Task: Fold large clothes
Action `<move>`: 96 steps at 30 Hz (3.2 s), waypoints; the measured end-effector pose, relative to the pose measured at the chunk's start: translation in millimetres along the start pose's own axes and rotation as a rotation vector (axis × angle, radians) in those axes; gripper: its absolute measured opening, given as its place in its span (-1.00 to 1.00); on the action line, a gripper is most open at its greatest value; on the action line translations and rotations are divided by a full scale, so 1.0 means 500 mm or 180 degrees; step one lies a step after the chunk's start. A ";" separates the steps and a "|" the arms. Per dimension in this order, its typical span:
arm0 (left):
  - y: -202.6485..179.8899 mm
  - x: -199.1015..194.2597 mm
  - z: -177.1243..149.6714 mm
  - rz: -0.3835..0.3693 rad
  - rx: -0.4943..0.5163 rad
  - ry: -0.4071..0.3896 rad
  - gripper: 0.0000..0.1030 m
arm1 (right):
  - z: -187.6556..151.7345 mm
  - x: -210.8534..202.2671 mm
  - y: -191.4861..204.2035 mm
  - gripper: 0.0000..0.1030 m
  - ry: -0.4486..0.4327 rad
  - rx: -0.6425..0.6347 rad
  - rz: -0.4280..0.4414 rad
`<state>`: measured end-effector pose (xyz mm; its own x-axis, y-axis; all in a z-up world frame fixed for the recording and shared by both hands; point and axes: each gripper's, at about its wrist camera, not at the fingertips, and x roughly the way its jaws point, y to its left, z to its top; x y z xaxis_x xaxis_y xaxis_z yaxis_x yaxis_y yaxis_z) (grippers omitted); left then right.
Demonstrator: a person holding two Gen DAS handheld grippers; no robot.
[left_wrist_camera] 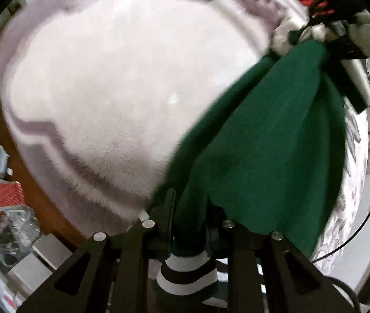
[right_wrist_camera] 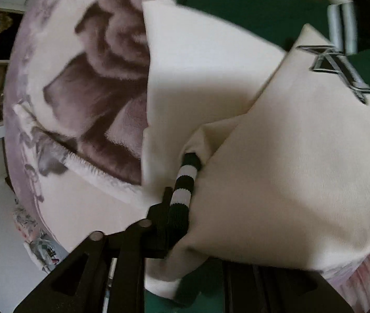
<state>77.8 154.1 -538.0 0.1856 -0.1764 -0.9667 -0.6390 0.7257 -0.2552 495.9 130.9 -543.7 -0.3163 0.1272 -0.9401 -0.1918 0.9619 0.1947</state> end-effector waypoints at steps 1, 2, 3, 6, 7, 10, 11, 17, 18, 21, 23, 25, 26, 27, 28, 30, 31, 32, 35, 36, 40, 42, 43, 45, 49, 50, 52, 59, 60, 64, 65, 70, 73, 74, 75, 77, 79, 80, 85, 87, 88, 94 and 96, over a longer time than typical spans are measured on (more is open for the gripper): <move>0.017 0.012 0.004 -0.0106 -0.0081 0.0068 -0.55 | 0.002 0.006 -0.001 -0.04 0.0041 -0.0001 0.0091; 0.042 0.020 0.011 -0.0309 -0.0228 0.0164 -0.52 | 0.000 0.002 -0.004 0.15 0.0090 -0.0004 0.0326; 0.057 0.015 0.011 -0.0427 -0.0316 0.0200 -0.42 | -0.006 -0.007 -0.010 0.44 0.0144 -0.0058 0.0595; 0.093 -0.014 -0.007 -0.0810 -0.0542 0.0298 -0.20 | -0.048 -0.049 -0.062 0.52 0.0227 -0.0187 0.1089; 0.100 -0.024 -0.014 -0.0894 -0.0583 0.0309 -0.19 | -0.067 -0.060 -0.086 0.52 0.0226 -0.0187 0.1173; 0.117 -0.059 -0.037 -0.0975 -0.0625 0.0293 0.10 | -0.162 -0.082 -0.198 0.52 0.0221 -0.0137 0.1289; 0.117 -0.067 -0.044 -0.1008 -0.0588 0.0279 0.15 | -0.202 -0.076 -0.239 0.52 0.0216 -0.0084 0.1279; 0.050 -0.008 -0.036 -0.0769 -0.0124 0.0426 0.18 | -0.460 0.090 -0.456 0.53 0.0673 0.0439 0.1325; 0.034 -0.001 -0.033 -0.0712 -0.0048 0.0413 0.17 | -0.495 0.126 -0.473 0.53 0.0765 0.0492 0.1360; -0.019 -0.001 -0.041 -0.0342 0.0310 0.0138 -0.34 | -0.576 0.226 -0.491 0.52 0.1004 0.0525 0.1492; -0.028 -0.011 -0.041 -0.0249 0.0312 0.0075 -0.60 | -0.610 0.259 -0.498 0.12 0.0951 0.0669 0.1646; -0.023 -0.033 -0.045 -0.0279 0.0199 0.0009 -0.67 | -0.636 0.258 -0.498 -0.47 0.0870 0.0783 0.1746; -0.022 -0.038 -0.046 -0.0251 0.0187 -0.0008 -0.67 | -0.649 0.243 -0.491 -0.52 0.0759 0.0730 0.1708; -0.018 -0.035 -0.048 -0.0238 0.0190 0.0021 -0.66 | -0.658 0.235 -0.485 -0.55 0.0695 0.0640 0.1653; -0.013 -0.014 -0.048 -0.0230 0.0181 0.0121 -0.65 | -0.666 0.234 -0.481 -0.55 0.0644 0.0564 0.1555; -0.006 0.004 -0.052 -0.0256 0.0073 0.0214 -0.63 | -0.664 0.250 -0.489 -0.52 0.0676 0.0565 0.1475; -0.008 0.000 -0.047 -0.0256 0.0029 0.0246 -0.60 | -0.654 0.254 -0.492 -0.46 0.0779 0.0580 0.1486; -0.018 -0.009 -0.040 -0.0243 0.0051 0.0311 -0.59 | -0.643 0.249 -0.493 -0.40 0.0922 0.0568 0.1489; -0.033 -0.039 -0.035 -0.0201 0.0074 0.0338 -0.52 | -0.605 0.161 -0.519 -0.35 0.0820 0.0386 0.1438; -0.033 -0.046 -0.035 -0.0161 0.0063 0.0331 -0.47 | -0.582 0.110 -0.538 -0.33 0.0627 0.0286 0.1390; -0.021 -0.084 -0.046 0.0043 -0.0022 0.0258 -0.04 | -0.447 -0.032 -0.618 -0.23 -0.0018 0.0217 0.1336; -0.025 -0.099 -0.045 0.0150 -0.0144 0.0194 -0.01 | -0.343 -0.071 -0.653 -0.23 -0.0303 0.0188 0.1232; -0.029 -0.108 -0.044 0.0227 -0.0231 0.0155 -0.01 | -0.284 -0.080 -0.662 -0.23 -0.0388 0.0138 0.1211; -0.044 -0.121 -0.029 0.0334 -0.0289 0.0046 -0.01 | -0.180 -0.093 -0.662 -0.23 -0.0477 0.0001 0.1176; -0.071 -0.141 0.009 0.0727 -0.0130 -0.0258 -0.01 | -0.065 -0.172 -0.585 -0.23 -0.0751 -0.0357 0.1174; -0.080 -0.143 0.026 0.0855 -0.0064 -0.0378 -0.01 | -0.053 -0.204 -0.554 -0.23 -0.0841 -0.0500 0.1204; -0.073 -0.127 0.054 0.0968 0.0003 -0.0470 -0.01 | -0.018 -0.266 -0.485 -0.23 -0.1006 -0.0747 0.1240; 0.008 -0.008 0.173 0.0898 -0.0035 -0.0346 -0.01 | 0.198 -0.210 -0.224 -0.23 -0.0749 -0.0994 0.0634; 0.026 0.009 0.189 0.0839 -0.0041 -0.0296 -0.01 | 0.206 -0.185 -0.215 -0.23 -0.0627 -0.1032 0.0496; 0.070 0.045 0.222 0.0516 -0.0017 -0.0112 0.00 | 0.210 -0.178 -0.202 -0.08 -0.0620 -0.0817 0.0575; 0.077 0.043 0.227 0.0438 0.0060 -0.0063 0.00 | 0.189 -0.194 -0.225 0.04 -0.0609 -0.0720 0.0791; 0.094 -0.014 0.223 -0.0108 0.0164 0.0104 0.00 | -0.005 -0.259 -0.391 0.47 -0.0665 -0.0175 0.1369; 0.086 -0.051 0.211 -0.0525 0.0208 0.0260 0.01 | -0.161 -0.220 -0.488 0.51 -0.0515 0.0217 0.1373; 0.076 -0.061 0.203 -0.0622 0.0277 0.0305 0.04 | -0.220 -0.187 -0.520 0.51 -0.0409 0.0378 0.1355; 0.066 -0.067 0.196 -0.0682 0.0358 0.0347 0.12 | -0.263 -0.152 -0.541 0.52 -0.0308 0.0515 0.1356; 0.039 -0.066 0.178 -0.0748 0.0547 0.0477 0.15 | -0.361 -0.054 -0.581 0.52 0.0015 0.0797 0.1424; 0.015 -0.039 0.151 -0.0749 0.0738 0.0683 0.15 | -0.440 0.038 -0.593 0.52 0.0293 0.0935 0.1480; 0.005 -0.022 0.135 -0.0741 0.0810 0.0786 0.15 | -0.474 0.084 -0.593 0.52 0.0413 0.0958 0.1522; -0.032 0.025 0.072 -0.0582 0.1074 0.0933 0.15 | -0.568 0.229 -0.574 0.52 0.0586 0.1029 0.2004; -0.051 0.011 0.047 -0.0470 0.1289 0.0658 -0.16 | -0.575 0.233 -0.563 0.48 0.0425 0.0932 0.2025; -0.056 0.006 0.041 -0.0348 0.1374 0.0589 -0.55 | -0.576 0.226 -0.556 0.00 0.0333 0.0862 0.2013; -0.019 -0.061 0.031 -0.0504 0.1102 0.0458 -0.88 | -0.621 0.176 -0.523 -0.73 0.0147 0.0867 0.1950; -0.021 -0.086 0.024 -0.0493 0.1127 0.0439 -0.88 | -0.636 0.155 -0.510 -0.75 0.0099 0.0913 0.1900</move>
<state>85.5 162.2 -493.3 0.1423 -0.3715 -0.9175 -0.3104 0.8634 -0.3977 224.7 -181.7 -577.0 -0.3190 0.6554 -0.6846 0.2782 0.7552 0.5935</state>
